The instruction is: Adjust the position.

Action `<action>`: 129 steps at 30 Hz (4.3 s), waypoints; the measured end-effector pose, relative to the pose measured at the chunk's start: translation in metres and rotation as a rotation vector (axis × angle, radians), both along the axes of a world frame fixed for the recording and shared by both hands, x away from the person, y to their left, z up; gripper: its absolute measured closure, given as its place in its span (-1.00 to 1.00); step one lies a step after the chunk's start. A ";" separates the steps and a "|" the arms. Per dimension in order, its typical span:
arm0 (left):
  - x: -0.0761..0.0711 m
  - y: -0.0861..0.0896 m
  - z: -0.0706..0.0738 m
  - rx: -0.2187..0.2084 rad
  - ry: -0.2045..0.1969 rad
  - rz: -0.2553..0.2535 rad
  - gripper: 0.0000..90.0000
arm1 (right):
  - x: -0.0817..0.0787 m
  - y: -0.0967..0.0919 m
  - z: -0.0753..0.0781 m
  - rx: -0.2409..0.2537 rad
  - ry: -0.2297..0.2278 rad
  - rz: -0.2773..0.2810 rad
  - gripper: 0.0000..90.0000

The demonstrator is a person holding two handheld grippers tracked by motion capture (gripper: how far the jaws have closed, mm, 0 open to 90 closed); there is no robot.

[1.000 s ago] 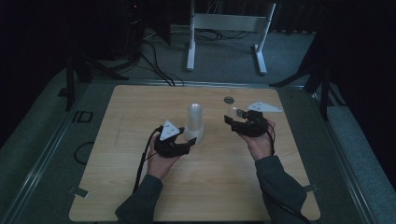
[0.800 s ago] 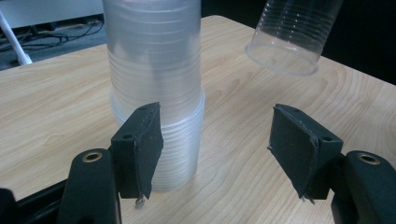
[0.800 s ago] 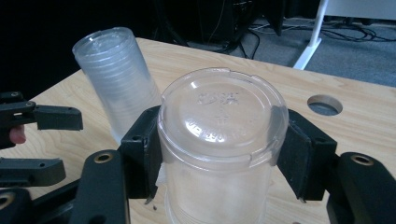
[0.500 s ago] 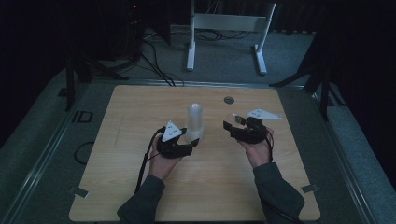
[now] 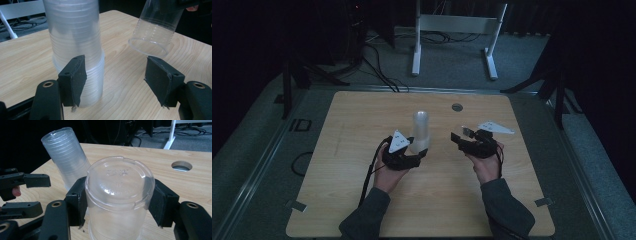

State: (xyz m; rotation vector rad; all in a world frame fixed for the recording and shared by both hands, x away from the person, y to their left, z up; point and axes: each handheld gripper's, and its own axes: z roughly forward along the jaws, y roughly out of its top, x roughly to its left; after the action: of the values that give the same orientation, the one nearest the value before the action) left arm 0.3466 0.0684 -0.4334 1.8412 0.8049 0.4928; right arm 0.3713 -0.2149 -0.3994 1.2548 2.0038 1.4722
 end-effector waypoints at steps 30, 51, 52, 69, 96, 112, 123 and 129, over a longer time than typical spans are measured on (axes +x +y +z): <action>0.001 -0.032 0.002 0.034 0.004 -0.088 -0.35 | -0.006 -0.006 -0.023 0.183 0.078 0.017 -0.12; 0.009 -0.052 -0.003 0.041 -0.002 -0.147 -0.49 | -0.006 -0.007 -0.032 0.298 0.132 0.048 -0.12; 0.009 -0.054 -0.003 0.041 -0.004 -0.148 -0.49 | -0.006 -0.007 -0.032 0.301 0.132 0.049 -0.12; 0.011 -0.067 -0.009 0.049 -0.003 -0.155 -0.50 | -0.006 -0.005 -0.034 0.389 0.165 0.080 -0.12; 0.011 -0.076 -0.015 0.066 -0.016 -0.150 -0.46 | -0.002 -0.012 -0.045 0.531 0.227 0.101 -0.09; 0.010 -0.073 -0.014 0.082 -0.018 -0.164 -0.39 | -0.001 -0.010 -0.041 0.453 0.220 0.129 -0.24; 0.012 -0.067 -0.013 0.094 -0.013 -0.169 -0.38 | -0.004 -0.013 -0.040 0.406 0.218 0.155 -0.25; 0.013 -0.063 -0.013 0.086 -0.009 -0.167 -0.39 | -0.006 -0.017 -0.036 0.366 0.208 0.166 -0.25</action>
State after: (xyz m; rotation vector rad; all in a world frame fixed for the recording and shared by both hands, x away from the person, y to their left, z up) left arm 0.3601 0.0057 -0.4463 1.9646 0.6256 0.4347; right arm 0.3651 -0.2319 -0.4357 1.4653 2.0749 1.9274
